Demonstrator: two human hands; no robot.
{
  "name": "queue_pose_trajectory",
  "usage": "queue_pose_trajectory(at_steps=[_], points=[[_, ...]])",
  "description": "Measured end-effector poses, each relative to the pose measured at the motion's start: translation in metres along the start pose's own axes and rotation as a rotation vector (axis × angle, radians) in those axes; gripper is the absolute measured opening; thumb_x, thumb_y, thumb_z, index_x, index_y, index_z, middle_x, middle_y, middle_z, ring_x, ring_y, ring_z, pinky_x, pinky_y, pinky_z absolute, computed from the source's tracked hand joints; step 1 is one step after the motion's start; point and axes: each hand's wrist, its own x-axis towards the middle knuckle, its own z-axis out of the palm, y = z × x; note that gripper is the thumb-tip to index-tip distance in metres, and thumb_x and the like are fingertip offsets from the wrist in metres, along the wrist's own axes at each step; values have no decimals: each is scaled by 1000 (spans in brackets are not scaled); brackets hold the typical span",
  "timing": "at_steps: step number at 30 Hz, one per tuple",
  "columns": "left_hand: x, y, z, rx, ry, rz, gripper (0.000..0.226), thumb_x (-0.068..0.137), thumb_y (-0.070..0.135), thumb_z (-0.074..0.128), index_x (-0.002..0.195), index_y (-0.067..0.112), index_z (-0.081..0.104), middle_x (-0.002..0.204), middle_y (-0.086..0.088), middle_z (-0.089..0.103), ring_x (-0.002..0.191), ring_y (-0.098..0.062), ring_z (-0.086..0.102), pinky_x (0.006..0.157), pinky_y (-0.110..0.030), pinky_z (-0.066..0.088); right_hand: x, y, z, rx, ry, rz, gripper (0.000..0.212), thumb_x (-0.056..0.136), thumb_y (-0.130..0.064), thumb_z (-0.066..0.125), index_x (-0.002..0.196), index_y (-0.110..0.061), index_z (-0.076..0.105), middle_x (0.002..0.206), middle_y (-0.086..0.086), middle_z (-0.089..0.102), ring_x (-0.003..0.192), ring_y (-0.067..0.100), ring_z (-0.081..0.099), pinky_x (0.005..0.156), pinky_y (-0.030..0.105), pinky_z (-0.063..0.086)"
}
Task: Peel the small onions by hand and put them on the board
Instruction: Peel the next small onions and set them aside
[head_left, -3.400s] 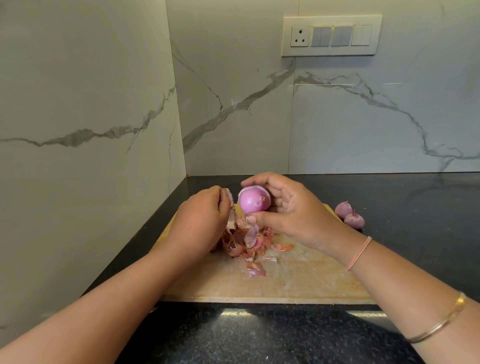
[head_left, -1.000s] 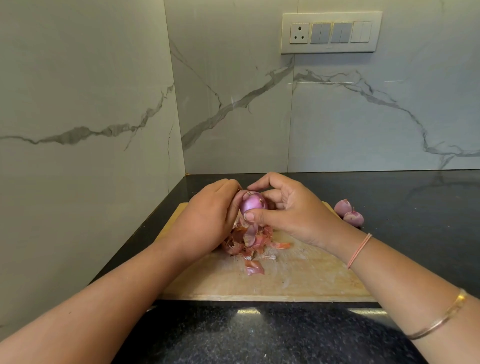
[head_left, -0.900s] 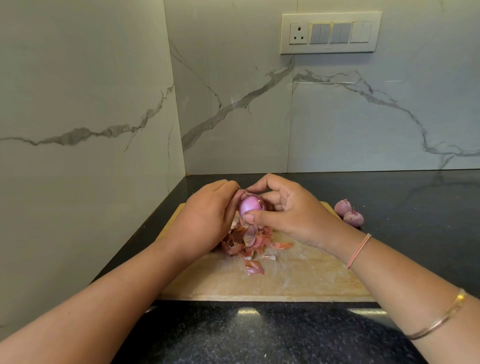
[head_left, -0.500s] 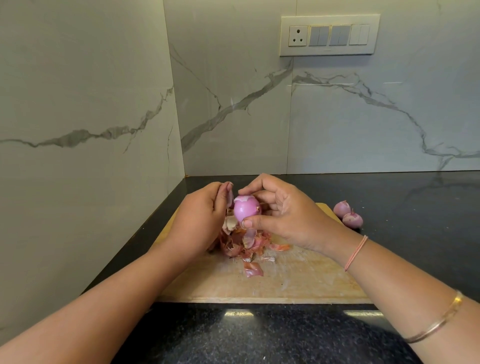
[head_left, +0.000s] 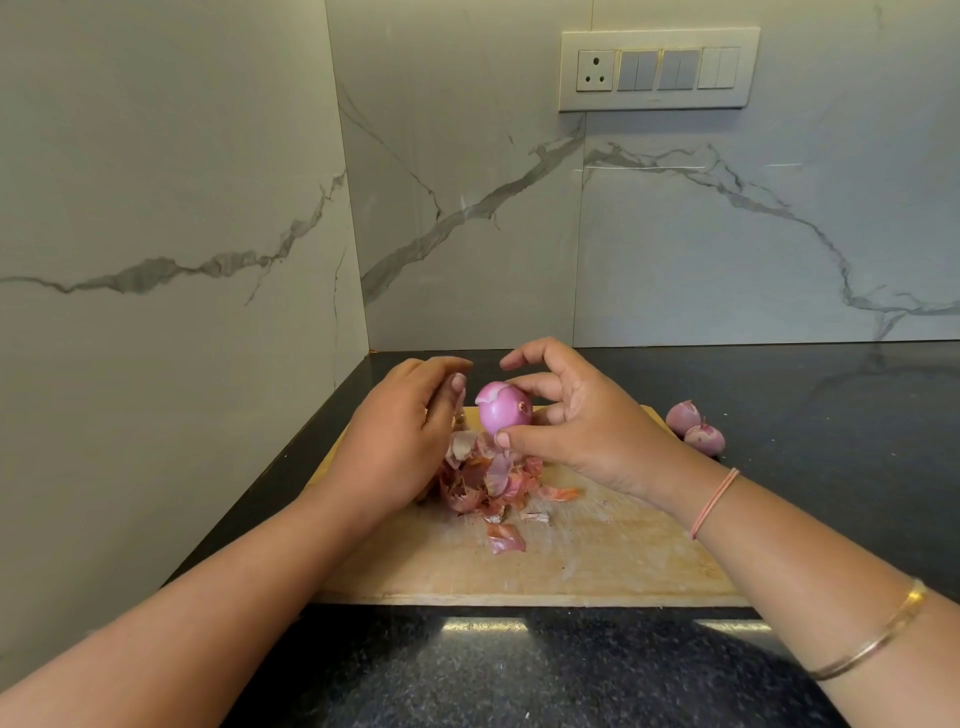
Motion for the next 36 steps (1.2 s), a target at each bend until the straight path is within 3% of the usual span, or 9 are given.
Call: queue_pose_trajectory(at_steps=[5, 12, 18, 20, 22, 25, 28, 31, 36], points=[[-2, 7, -2, -2, -56, 97, 45, 82, 61, 35, 95, 25, 57, 89, 13, 54, 86, -1, 50, 69, -18, 43, 1, 0, 1, -2, 0, 3, 43, 77, 1, 72, 105, -23, 50, 113, -1, 65, 81, 12, 70, 79, 29, 56], [-2, 4, 2, 33, 11, 203, 27, 94, 33, 40, 81, 13, 52, 73, 6, 50, 73, -10, 46, 59, -19, 35, 0, 1, 4, -23, -14, -38, 45, 74, -5, 78, 101, -30, 52, 101, -3, 70, 90, 17, 69, 88, 37, 55], [-3, 1, 2, 2, 54, 12, 33, 94, 34, 49, 72, 10, 56, 61, 0, 52, 62, -18, 46, 53, -30, 35, 1, 0, 3, -49, -7, -38, 49, 73, -5, 79, 100, -32, 48, 109, -6, 68, 95, 15, 67, 91, 41, 54], [-2, 0, 0, 51, 61, -29, 28, 91, 37, 54, 74, 16, 61, 65, 4, 56, 61, -12, 50, 56, -35, 42, 2, 1, 2, -59, 19, -48, 47, 71, -6, 80, 97, -31, 50, 106, -5, 68, 97, 17, 67, 90, 44, 53], [-1, 0, -2, 40, 47, -78, 10, 87, 34, 64, 87, 24, 61, 76, 12, 59, 69, -5, 56, 60, -28, 49, 2, 2, 1, -74, 43, -57, 44, 70, -9, 81, 96, -30, 53, 102, -5, 68, 96, 16, 66, 88, 43, 54], [-1, -1, -3, -36, 51, -132, 19, 82, 23, 71, 89, 27, 54, 80, 13, 60, 72, -5, 60, 62, -25, 52, 3, 4, 0, -84, 58, -76, 42, 69, -10, 82, 95, -32, 58, 97, -10, 66, 90, 10, 66, 83, 36, 56], [0, 0, -2, -40, 43, -84, 15, 85, 14, 68, 81, 26, 60, 80, 11, 63, 75, -6, 62, 63, -24, 52, 3, 3, 1, -104, 61, -90, 52, 69, -9, 82, 100, -41, 55, 95, -13, 64, 88, 8, 64, 85, 38, 55], [0, 0, 0, 23, 43, -9, 17, 90, 8, 58, 97, 19, 69, 94, 10, 62, 85, -5, 57, 78, -23, 51, 4, 2, 1, -108, 64, -95, 63, 71, -5, 80, 107, -43, 45, 102, -11, 64, 91, 8, 62, 88, 38, 54], [-1, 3, -2, -32, 60, -1, 20, 93, 15, 53, 105, 23, 67, 99, 13, 62, 88, -1, 58, 78, -16, 49, 2, 1, 0, -60, 48, -91, 60, 74, 6, 73, 107, -37, 46, 119, -11, 62, 93, 11, 67, 82, 28, 55]])
